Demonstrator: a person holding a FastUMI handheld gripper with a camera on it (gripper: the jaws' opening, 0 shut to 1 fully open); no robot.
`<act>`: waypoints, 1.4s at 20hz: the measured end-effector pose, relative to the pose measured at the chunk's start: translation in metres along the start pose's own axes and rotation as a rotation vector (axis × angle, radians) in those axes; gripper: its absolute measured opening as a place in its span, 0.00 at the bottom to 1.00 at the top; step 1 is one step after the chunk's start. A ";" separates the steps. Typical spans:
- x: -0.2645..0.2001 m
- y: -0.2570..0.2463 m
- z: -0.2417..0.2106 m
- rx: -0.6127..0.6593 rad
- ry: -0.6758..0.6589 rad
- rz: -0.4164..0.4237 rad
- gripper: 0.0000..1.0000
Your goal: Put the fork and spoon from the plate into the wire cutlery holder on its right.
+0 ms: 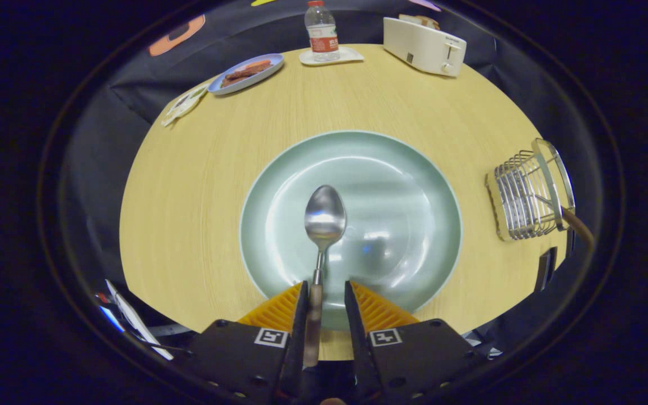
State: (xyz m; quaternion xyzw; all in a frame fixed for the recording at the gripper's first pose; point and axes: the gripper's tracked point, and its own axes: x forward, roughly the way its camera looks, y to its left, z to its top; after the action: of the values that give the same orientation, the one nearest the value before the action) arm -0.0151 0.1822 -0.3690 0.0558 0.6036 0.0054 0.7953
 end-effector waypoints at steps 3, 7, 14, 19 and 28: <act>0.005 0.000 -0.004 0.002 0.024 0.006 0.23; 0.004 -0.008 -0.006 -0.010 0.043 -0.005 0.06; -0.047 -0.024 0.007 -0.033 0.074 0.032 0.01; -0.118 -0.050 0.030 -0.055 0.108 0.069 0.00; -0.193 -0.156 0.061 -0.023 0.147 0.010 0.00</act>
State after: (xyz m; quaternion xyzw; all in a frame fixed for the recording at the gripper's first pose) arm -0.0184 0.0071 -0.1827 0.0490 0.6600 0.0205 0.7494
